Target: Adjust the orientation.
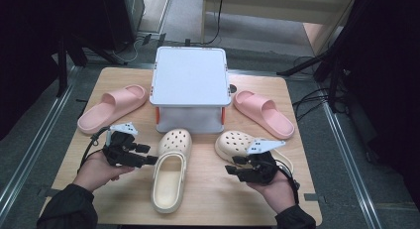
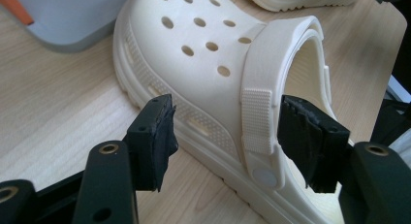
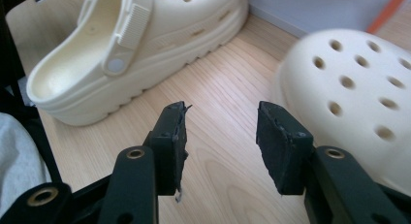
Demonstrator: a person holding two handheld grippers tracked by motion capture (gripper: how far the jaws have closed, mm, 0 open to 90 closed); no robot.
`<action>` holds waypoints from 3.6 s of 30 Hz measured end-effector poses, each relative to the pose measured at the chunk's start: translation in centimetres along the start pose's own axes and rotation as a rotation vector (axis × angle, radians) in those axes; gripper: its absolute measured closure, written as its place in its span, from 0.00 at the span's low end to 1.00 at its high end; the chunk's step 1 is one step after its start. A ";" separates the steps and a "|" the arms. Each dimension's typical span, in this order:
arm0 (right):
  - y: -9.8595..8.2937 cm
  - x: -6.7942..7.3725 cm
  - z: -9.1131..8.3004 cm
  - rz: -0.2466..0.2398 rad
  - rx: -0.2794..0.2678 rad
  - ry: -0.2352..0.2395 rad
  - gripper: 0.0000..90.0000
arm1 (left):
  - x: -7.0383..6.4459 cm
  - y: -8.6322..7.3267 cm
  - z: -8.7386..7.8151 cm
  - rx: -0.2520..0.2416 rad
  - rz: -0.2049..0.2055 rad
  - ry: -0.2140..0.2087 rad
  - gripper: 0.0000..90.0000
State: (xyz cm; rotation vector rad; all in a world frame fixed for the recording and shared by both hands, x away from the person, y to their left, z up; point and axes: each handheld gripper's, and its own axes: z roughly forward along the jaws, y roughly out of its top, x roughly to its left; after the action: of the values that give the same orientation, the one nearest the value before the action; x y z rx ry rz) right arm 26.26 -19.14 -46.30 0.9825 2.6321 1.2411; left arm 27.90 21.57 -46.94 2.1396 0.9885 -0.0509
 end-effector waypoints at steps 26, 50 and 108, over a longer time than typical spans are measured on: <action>-3.5 -3.9 -4.3 0.086 -0.013 -0.159 0.56 | 0.4 0.9 0.5 -0.013 0.017 -0.015 0.40; -1.2 -5.0 -1.2 0.067 0.056 -0.150 0.86 | 0.6 0.6 -0.1 -0.025 0.004 0.004 0.41; 1.3 1.1 -0.4 0.118 -0.057 -0.156 0.97 | 0.5 -0.1 -0.2 -0.019 -0.002 0.041 0.83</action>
State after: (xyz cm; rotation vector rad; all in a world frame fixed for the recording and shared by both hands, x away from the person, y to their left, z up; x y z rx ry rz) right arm 25.90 -18.17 -44.85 1.1879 2.4397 1.2010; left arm 28.13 22.10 -47.06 2.1301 1.0108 0.0021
